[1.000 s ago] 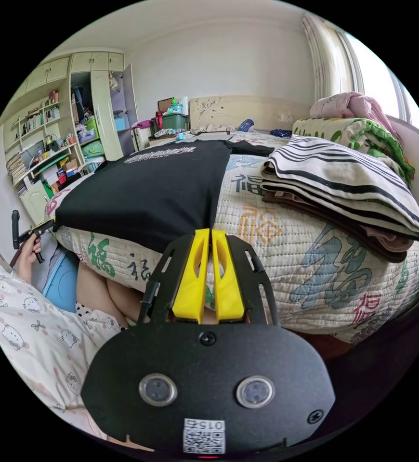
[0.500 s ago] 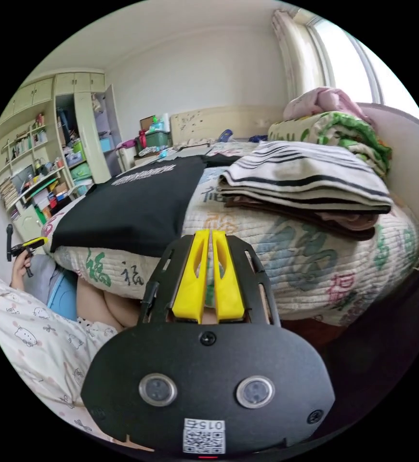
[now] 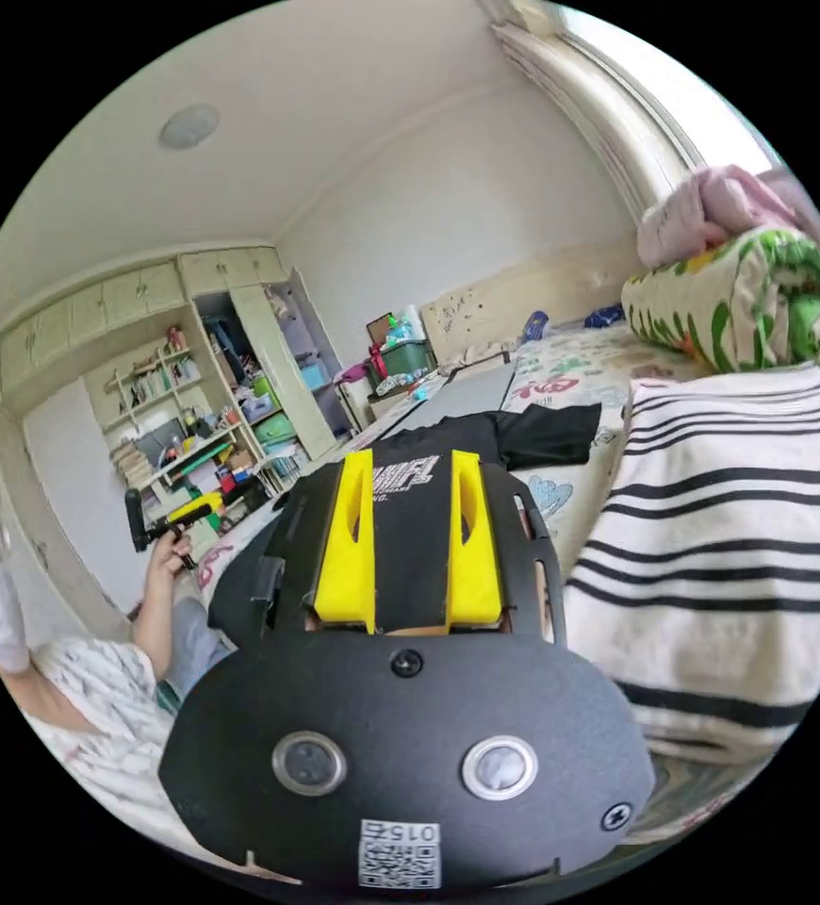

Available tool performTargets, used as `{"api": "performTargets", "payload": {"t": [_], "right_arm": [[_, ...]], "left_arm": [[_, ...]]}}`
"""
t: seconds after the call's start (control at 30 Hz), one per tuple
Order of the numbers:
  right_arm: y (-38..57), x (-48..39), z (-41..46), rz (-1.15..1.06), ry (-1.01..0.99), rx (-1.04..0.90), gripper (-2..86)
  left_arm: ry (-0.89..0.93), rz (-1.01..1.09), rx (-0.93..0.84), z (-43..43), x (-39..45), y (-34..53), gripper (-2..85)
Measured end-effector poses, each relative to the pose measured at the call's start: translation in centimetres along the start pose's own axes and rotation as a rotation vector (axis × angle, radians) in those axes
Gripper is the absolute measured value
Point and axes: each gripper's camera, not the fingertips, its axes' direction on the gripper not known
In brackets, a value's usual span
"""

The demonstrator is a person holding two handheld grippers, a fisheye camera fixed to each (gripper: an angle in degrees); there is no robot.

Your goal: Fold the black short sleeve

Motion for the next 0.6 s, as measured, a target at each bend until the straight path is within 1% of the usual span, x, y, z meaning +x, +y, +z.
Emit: {"api": "performTargets", "payload": {"t": [0.07, 0.1, 0.17, 0.2, 0.27, 0.33, 0.4, 0.43, 0.5, 0.53, 0.57, 0.6], "right_arm": [[-4.5, 2.2, 3.2, 0.127, 0.074, -0.058, 12.9], [-5.4, 2.7, 4.0, 0.152, 0.101, -0.073, 13.3], [-8.7, 4.1, 6.2, 0.218, 0.196, -0.119, 15.2], [-9.5, 4.3, 6.6, 0.234, 0.220, -0.127, 15.8], [-12.3, 4.8, 7.6, 0.285, 0.280, -0.144, 16.9], [-14.3, 5.3, 8.0, 0.339, 0.322, -0.166, 17.6], [-16.0, 5.9, 8.1, 0.405, 0.338, -0.187, 17.5], [-17.1, 5.7, 7.5, 0.432, 0.340, -0.158, 16.7], [-18.8, 4.9, 7.2, 0.425, 0.343, -0.167, 15.4], [-19.9, 4.2, 7.2, 0.416, 0.382, -0.201, 14.4], [-21.0, 3.2, 7.2, 0.396, 0.428, -0.230, 13.3], [-21.4, 2.6, 7.2, 0.381, 0.450, -0.246, 12.7]], "left_arm": [[-0.039, -0.194, -0.054, 5.8, -9.1, 1.2, 11.7], [-0.052, -0.252, -0.073, 7.3, -11.7, 1.9, 12.1], [-0.066, -0.487, -0.145, 12.8, -21.6, 5.8, 13.4], [-0.056, -0.547, -0.156, 14.0, -24.0, 7.1, 13.6], [-0.029, -0.738, -0.160, 17.8, -31.8, 12.3, 14.1], [-0.034, -0.810, -0.176, 20.5, -35.9, 15.7, 14.2], [-0.059, -0.812, -0.254, 23.8, -38.4, 18.4, 14.0], [-0.086, -0.778, -0.295, 25.6, -39.2, 19.7, 13.7], [-0.122, -0.710, -0.324, 27.2, -40.0, 21.1, 11.7], [-0.105, -0.659, -0.367, 28.7, -40.5, 22.1, 9.6], [-0.126, -0.628, -0.424, 30.1, -41.0, 23.3, 7.6], [-0.152, -0.606, -0.441, 30.5, -41.1, 23.8, 6.6]]}}
